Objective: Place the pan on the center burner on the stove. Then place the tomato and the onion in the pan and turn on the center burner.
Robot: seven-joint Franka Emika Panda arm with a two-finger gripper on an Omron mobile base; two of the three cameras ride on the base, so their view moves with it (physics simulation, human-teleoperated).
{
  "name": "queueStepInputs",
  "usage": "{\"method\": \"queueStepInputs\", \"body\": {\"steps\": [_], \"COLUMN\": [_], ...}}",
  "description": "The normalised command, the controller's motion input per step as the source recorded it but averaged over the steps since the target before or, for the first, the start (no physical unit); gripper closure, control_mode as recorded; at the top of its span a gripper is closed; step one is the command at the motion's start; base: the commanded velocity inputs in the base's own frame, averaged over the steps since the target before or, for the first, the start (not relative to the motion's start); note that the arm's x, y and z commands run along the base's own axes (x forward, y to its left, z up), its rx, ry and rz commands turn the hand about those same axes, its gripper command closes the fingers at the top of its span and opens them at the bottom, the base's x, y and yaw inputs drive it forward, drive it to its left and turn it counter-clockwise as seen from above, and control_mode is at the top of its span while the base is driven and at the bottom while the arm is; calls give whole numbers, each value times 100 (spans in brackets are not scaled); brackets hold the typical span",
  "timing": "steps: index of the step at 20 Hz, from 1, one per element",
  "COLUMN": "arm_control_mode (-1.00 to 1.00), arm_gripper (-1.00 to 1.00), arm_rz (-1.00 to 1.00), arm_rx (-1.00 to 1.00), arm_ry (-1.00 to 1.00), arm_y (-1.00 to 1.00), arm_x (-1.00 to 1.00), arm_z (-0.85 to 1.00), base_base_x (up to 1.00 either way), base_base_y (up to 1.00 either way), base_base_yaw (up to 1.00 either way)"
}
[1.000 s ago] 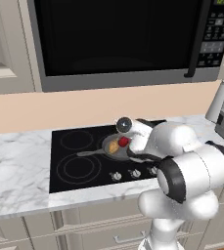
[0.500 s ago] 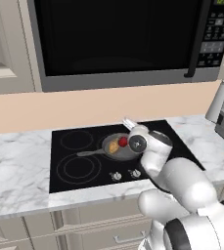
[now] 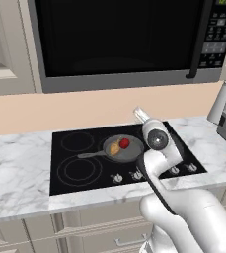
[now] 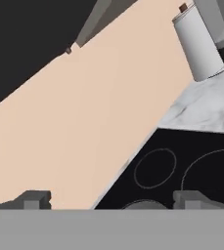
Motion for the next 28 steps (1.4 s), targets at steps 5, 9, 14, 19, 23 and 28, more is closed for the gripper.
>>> {"method": "queueStepInputs", "body": {"steps": [5,9,14,19,23,28], "arm_control_mode": [-100,-100,-100,-100,-100,-100], "arm_gripper": [-100,-100,-100,-100,-100,-100], "arm_rz": [0,0,1,9,8,12], "arm_rx": [6,1,4,6,4,4], "arm_ry": [14,16,1,0,0,3], "arm_y": [0,-2,-20,-39,-29,-15], "arm_x": [-41,-50,-60,-57,-38,-4], "arm_z": [37,11,2,0,-1,-1], "base_base_x": [0,0,0,0,0,0], "base_base_y": [0,0,0,0,0,0], "base_base_yaw": [0,0,0,0,0,0]}}
